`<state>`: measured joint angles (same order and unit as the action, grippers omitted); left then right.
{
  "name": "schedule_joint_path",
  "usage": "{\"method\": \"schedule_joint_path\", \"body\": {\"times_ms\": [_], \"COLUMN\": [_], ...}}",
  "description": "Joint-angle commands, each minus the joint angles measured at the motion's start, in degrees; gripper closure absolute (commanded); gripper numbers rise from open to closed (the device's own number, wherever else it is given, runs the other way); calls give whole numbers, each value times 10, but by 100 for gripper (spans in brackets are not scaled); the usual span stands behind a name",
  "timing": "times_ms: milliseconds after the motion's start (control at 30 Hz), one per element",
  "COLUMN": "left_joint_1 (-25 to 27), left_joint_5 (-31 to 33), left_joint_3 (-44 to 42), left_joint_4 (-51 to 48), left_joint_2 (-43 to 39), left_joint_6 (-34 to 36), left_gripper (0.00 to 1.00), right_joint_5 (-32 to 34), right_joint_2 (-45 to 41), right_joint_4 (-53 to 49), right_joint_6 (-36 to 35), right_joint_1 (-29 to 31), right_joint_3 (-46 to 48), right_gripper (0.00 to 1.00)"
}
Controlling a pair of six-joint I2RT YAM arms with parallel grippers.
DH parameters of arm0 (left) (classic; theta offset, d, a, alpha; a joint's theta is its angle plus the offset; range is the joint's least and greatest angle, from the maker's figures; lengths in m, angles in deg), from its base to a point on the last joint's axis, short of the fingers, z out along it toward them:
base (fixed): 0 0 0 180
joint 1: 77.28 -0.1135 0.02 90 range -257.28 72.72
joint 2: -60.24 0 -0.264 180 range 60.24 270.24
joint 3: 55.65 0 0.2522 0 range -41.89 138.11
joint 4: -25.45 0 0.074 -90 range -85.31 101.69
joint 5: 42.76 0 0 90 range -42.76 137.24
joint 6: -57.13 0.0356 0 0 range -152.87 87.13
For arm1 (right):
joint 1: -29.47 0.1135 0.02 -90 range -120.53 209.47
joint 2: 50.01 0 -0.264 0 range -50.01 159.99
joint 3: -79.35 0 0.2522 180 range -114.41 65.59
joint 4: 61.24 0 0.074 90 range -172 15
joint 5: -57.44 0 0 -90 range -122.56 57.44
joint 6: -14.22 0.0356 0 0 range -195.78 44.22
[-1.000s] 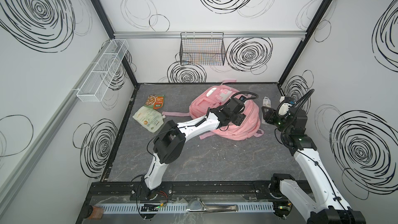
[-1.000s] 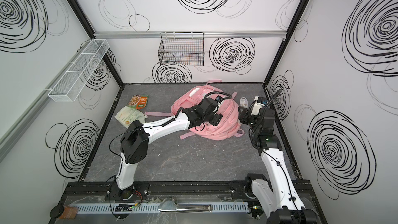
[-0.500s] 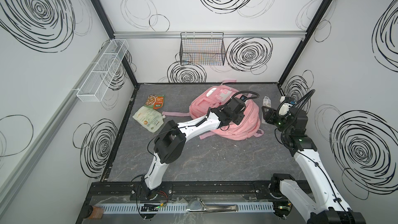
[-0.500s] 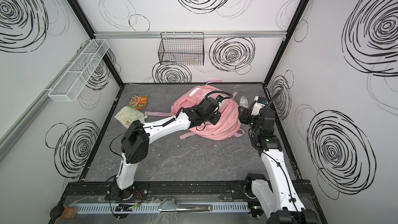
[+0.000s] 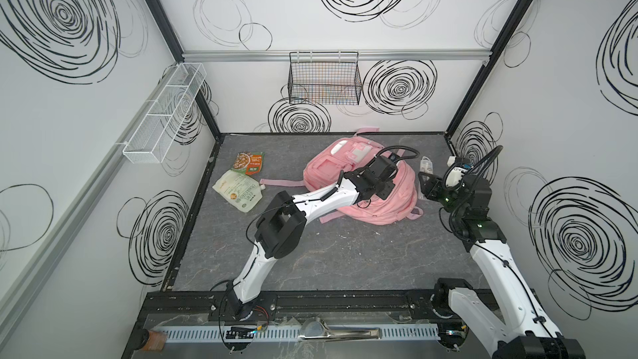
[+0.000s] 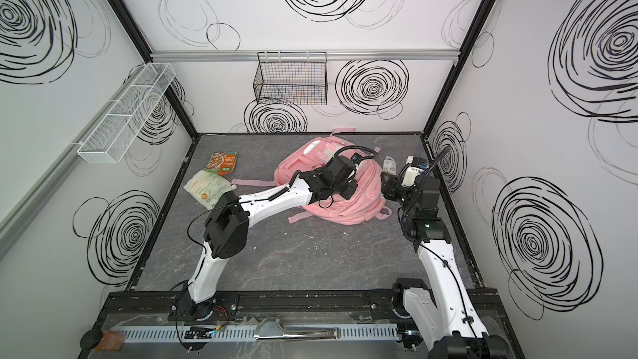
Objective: Pack the student bag
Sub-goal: 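Hold the pencil case above the bag while left widens the main opening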
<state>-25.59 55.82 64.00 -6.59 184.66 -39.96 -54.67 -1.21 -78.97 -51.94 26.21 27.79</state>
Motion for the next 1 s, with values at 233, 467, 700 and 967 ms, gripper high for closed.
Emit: {"method": "schedule_joint_path", "body": {"times_ms": [233, 467, 700, 967], "left_joint_1": [-18, -15, -23, -32], "left_joint_5": [-75, -71, -37, -6], "left_joint_3": [5, 34, 49, 50], "left_joint_4": [10, -7, -21, -23], "left_joint_2": [-36, -3, 29, 26], "left_joint_6": [-34, -31, -20, -11], "left_gripper": [47, 45, 50, 70], "right_joint_5": [-5, -8, -9, -7], "right_joint_2": [-10, -12, -11, -12], "right_joint_4": [28, 31, 36, 37], "right_joint_6": [4, 4, 4, 2], "right_joint_1": [4, 5, 6, 9], "right_joint_3": [2, 10, 12, 14], "right_gripper": [70, 71, 71, 71]}}
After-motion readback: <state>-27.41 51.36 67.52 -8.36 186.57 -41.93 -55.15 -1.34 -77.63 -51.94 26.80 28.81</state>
